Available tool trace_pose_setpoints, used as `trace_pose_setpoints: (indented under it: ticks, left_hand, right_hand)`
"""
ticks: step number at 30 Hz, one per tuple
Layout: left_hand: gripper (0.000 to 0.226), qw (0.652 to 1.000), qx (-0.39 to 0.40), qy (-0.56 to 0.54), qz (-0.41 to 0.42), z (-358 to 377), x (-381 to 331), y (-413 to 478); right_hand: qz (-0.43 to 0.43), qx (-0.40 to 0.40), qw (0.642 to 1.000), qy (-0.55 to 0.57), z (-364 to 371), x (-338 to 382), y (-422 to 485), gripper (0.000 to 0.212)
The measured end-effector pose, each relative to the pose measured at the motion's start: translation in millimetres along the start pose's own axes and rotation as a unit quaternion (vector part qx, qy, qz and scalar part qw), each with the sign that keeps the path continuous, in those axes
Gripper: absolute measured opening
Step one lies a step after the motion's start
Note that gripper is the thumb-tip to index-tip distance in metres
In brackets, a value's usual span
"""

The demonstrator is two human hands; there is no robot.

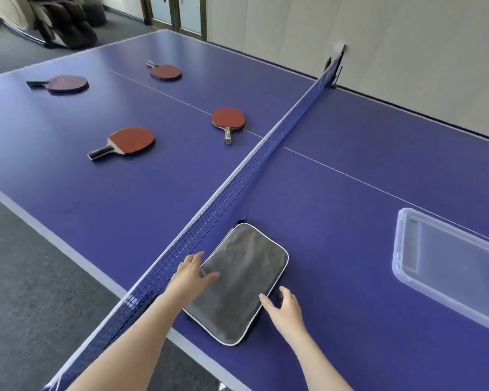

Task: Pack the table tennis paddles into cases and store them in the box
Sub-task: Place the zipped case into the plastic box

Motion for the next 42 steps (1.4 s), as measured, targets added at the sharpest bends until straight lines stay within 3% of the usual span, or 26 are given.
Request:
trace_pose_setpoints:
  ticks: [8,18,23,28,34,42]
  left_hand:
    - [0.082,0.994,0.084,-0.05,-0.043,17,-1,55]
    - [0.083,0.986,0.141,-0.071,-0.051,32,9,83]
    - [0.088,0.963,0.166,-0.174,-0.125,36,12,84]
    - [0.069,0.927,0.192,-0.277,-0.165,31,3,67]
    - [0.096,0.906,0.214,-0.345,-0.12,13,-31,48]
    - [0.079,0.873,0.29,-0.393,-0.005,4,-98,15]
  right_hand:
    - [0.113,-0.045,0.986,0.113,23,13,7,0.076]
    - [0.166,-0.104,0.958,0.208,47,25,8,0.079]
    - [0.181,-0.094,0.949,0.241,45,26,10,0.08]
    - [0.175,-0.088,0.934,0.298,31,26,3,0.079]
    - [0.133,-0.129,0.928,0.325,-11,33,-17,0.08]
    - [0.088,-0.229,0.912,0.33,-85,35,-58,0.082]
Point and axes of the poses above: each hand's wrist, its own y-axis towards the middle knuckle, its own z-axis out of the palm, x = y × z, the point moved 2 cm from there along y, towards the middle knuckle, and after that the axes turned 13 degrees about -x, right-handed, at the moved point
